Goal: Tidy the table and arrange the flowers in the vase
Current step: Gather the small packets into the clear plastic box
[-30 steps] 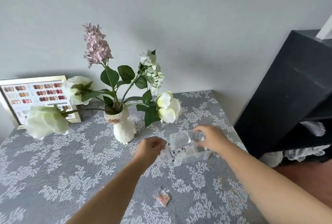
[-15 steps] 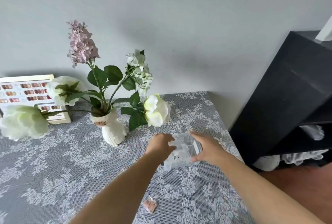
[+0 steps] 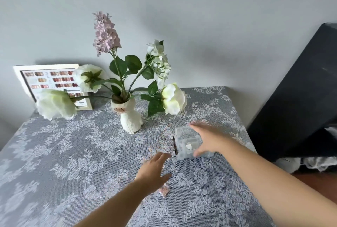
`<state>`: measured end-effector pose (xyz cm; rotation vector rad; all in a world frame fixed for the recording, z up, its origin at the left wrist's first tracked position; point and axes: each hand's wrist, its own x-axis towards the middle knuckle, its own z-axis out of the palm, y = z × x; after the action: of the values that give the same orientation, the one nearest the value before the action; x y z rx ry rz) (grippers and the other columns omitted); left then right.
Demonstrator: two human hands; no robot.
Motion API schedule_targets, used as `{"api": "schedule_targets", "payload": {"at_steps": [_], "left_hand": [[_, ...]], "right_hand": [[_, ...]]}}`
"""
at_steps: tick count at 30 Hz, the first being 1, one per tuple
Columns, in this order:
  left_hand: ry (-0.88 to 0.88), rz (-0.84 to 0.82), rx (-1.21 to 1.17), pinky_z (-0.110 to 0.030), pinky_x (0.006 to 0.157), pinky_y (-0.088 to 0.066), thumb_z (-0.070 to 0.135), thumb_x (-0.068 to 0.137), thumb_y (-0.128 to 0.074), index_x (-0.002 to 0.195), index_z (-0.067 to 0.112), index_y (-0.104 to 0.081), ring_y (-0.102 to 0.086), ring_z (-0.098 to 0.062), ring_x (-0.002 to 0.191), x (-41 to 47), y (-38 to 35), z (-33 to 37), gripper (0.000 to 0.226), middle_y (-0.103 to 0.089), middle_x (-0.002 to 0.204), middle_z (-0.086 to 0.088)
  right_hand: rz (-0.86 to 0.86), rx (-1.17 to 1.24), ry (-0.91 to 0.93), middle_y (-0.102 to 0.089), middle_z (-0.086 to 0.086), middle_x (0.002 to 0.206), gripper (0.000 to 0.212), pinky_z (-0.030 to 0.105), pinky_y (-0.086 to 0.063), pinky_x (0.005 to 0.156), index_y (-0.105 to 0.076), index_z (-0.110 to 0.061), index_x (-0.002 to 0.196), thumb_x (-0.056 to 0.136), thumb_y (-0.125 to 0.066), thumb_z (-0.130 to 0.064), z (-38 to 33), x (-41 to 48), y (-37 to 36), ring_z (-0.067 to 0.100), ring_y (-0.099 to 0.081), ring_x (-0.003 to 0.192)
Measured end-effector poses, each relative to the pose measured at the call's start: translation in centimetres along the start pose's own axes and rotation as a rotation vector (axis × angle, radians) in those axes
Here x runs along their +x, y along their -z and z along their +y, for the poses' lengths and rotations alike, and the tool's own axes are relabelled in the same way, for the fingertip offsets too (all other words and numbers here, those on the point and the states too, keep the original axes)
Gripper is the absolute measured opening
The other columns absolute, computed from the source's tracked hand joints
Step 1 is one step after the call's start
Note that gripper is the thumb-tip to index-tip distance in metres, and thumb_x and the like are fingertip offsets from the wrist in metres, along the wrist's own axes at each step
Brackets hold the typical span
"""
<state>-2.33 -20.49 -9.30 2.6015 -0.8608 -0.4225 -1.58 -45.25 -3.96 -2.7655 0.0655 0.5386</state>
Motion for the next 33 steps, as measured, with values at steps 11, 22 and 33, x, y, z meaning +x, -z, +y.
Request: {"api": "schedule_targets", "payload": {"at_steps": [11,22,33], "left_hand": [[-0.092,-0.191,0.111,-0.028,0.100,-0.039,0.037,0.088,-0.057,0.117,0.030,-0.056,-0.051,-0.009,0.113,-1.8,-0.7,-1.3,0.030,-0.052,0.131,0.008],[0.137,-0.188,-0.336,-0.015,0.072,-0.052,0.020,0.077,-0.071,0.080,0.027,-0.065,-0.063,-0.002,0.077,0.6,2.2,-1.0,0.010,-0.068,0.087,0.009],[0.154,-0.010,-0.525,-0.019,0.066,-0.056,0.012,0.079,-0.069,0.072,0.023,-0.064,-0.062,-0.005,0.061,7.5,6.7,4.0,0.014,-0.066,0.070,0.006]], "right_hand": [[0.021,0.020,-0.046,-0.019,-0.014,0.149,0.117,0.041,-0.050,0.089,-0.014,-0.045,0.140,0.046,-0.084,-0.035,-0.4,0.1,-0.4,0.014,-0.047,0.117],[0.051,0.062,-0.054,-0.023,-0.014,0.148,0.117,0.043,-0.043,0.097,-0.015,-0.042,0.140,0.045,-0.083,-0.038,-0.1,0.4,-1.0,0.016,-0.032,0.129],[0.026,0.183,-0.111,-0.012,-0.015,0.151,0.121,0.047,-0.023,0.106,-0.004,-0.047,0.138,0.048,-0.084,-0.035,2.4,-0.3,-0.6,0.023,-0.021,0.135]]}}
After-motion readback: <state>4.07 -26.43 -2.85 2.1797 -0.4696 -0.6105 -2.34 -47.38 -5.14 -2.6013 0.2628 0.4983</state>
